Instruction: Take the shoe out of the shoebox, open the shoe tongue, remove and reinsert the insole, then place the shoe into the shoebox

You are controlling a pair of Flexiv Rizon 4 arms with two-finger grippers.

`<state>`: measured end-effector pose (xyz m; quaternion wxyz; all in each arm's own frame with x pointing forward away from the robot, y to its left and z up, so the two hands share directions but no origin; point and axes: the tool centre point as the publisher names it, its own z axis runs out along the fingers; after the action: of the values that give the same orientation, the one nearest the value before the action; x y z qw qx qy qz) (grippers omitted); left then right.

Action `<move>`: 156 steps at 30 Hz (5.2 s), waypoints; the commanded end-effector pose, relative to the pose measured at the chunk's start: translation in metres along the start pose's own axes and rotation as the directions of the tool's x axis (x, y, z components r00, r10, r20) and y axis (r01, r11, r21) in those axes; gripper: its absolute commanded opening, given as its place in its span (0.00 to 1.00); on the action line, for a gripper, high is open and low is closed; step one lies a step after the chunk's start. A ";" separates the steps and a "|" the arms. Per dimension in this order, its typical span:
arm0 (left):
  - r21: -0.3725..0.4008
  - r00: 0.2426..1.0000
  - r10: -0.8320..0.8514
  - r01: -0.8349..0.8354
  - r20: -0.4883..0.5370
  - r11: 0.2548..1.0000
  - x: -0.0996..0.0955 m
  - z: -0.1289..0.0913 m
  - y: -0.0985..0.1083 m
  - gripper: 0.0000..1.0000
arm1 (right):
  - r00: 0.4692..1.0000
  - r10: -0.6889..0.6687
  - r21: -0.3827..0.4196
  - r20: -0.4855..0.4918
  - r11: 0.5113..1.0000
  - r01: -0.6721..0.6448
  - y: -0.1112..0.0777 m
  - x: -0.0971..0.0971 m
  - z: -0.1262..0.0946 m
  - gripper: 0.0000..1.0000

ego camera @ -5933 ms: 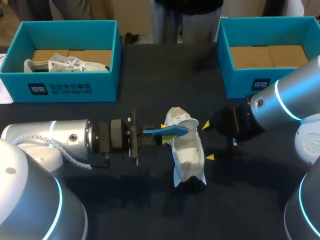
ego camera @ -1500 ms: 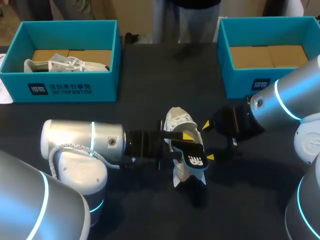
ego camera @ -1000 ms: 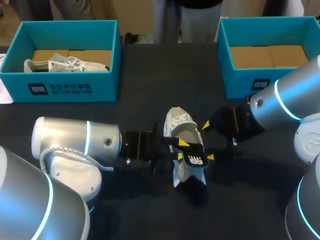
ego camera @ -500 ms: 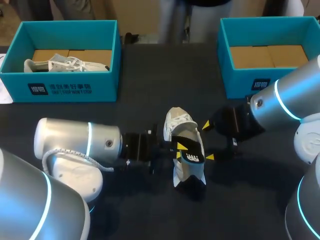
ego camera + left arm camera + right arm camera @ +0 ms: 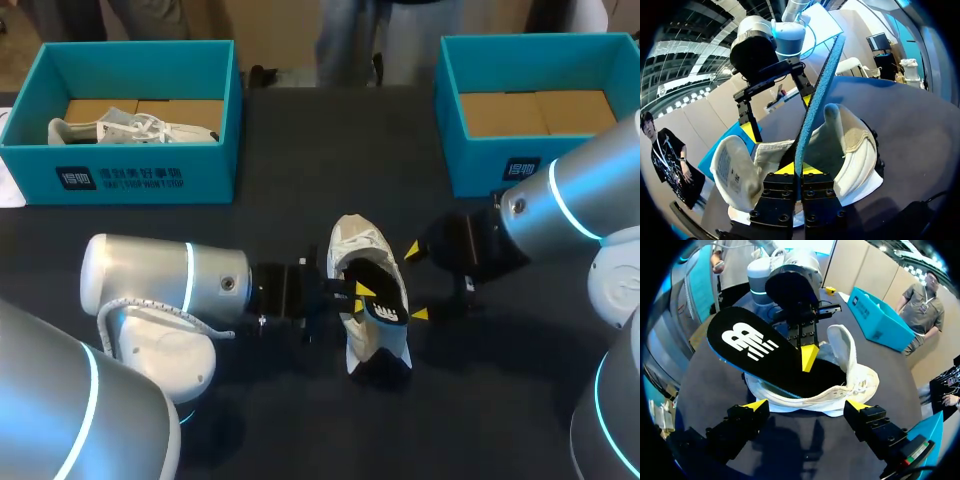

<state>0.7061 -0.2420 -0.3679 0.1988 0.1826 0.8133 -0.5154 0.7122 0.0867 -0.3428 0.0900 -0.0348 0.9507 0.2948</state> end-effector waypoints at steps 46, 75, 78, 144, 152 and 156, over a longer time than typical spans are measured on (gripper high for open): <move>-0.023 0.999 0.048 -0.047 0.015 0.999 -0.005 0.002 -0.005 0.00 | 1.000 0.000 0.002 0.002 1.000 0.000 0.000 0.001 0.000 1.00; 0.034 0.997 0.070 -0.070 -0.013 0.997 0.003 -0.008 -0.021 0.00 | 1.000 0.000 0.002 0.002 1.000 0.000 0.000 0.001 0.000 1.00; 0.023 0.996 0.090 -0.090 -0.023 0.996 -0.001 -0.008 -0.015 0.00 | 1.000 0.000 0.002 0.002 1.000 0.000 0.000 0.001 0.000 1.00; 0.094 0.983 0.169 -0.162 -0.072 0.982 0.011 -0.009 -0.018 0.30 | 1.000 0.000 0.002 0.002 1.000 0.000 0.000 0.001 0.000 1.00; 0.119 0.982 0.185 -0.179 -0.042 0.977 0.010 -0.020 -0.036 0.41 | 1.000 0.000 0.002 0.002 1.000 0.000 0.000 0.001 0.000 1.00; 0.131 0.981 0.192 -0.186 -0.038 0.974 0.010 -0.017 -0.042 0.39 | 1.000 0.000 0.002 0.002 1.000 0.000 0.000 0.001 0.000 1.00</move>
<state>0.6761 -0.2438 -0.3345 0.2123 0.2850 0.7636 -0.5391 0.7122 0.0867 -0.3428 0.0900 -0.0348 0.9507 0.2948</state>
